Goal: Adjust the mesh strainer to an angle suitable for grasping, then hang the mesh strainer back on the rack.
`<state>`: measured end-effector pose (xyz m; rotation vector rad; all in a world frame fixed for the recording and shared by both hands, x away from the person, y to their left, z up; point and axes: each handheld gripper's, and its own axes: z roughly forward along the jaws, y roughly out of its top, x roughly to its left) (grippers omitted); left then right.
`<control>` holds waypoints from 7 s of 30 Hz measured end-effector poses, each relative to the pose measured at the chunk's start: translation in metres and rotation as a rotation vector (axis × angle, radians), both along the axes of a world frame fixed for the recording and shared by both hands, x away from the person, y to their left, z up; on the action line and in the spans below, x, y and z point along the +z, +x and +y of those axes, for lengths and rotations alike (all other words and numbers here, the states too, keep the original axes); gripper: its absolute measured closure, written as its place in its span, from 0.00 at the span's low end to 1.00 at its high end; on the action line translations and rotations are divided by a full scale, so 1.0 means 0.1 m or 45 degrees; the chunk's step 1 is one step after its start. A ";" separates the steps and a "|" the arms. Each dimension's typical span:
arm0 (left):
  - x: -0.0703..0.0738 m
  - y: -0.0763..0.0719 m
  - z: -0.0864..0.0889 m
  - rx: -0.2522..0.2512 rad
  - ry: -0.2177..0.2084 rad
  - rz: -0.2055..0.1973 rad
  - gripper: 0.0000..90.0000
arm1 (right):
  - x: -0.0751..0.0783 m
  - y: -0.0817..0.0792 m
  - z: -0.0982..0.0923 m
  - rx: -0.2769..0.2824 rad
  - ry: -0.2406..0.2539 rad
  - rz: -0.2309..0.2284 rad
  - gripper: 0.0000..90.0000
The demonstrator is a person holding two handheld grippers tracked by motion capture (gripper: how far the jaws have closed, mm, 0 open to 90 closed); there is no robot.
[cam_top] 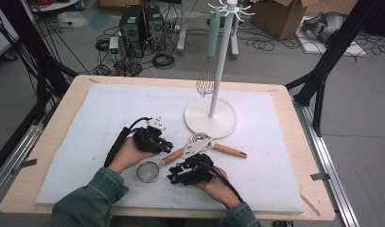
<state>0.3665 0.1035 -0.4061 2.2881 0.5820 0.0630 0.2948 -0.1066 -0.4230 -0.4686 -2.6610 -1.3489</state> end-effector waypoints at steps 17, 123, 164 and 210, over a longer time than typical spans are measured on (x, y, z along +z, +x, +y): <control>0.12 -0.07 0.10 -0.014 -0.017 -0.042 0.80 | 0.15 0.12 -0.66 -0.251 0.048 -0.033 0.47; 0.06 -0.39 -0.03 -0.023 0.227 -0.102 0.76 | 0.22 0.10 -1.31 -0.506 0.055 -0.091 0.39; 0.44 -0.52 -0.13 -0.088 0.026 -0.235 0.76 | 0.35 0.30 -0.67 -0.367 0.163 0.016 0.43; 0.68 -0.57 -0.11 -0.128 -0.200 -0.212 0.70 | 0.87 0.31 -0.32 -0.329 0.374 0.061 0.79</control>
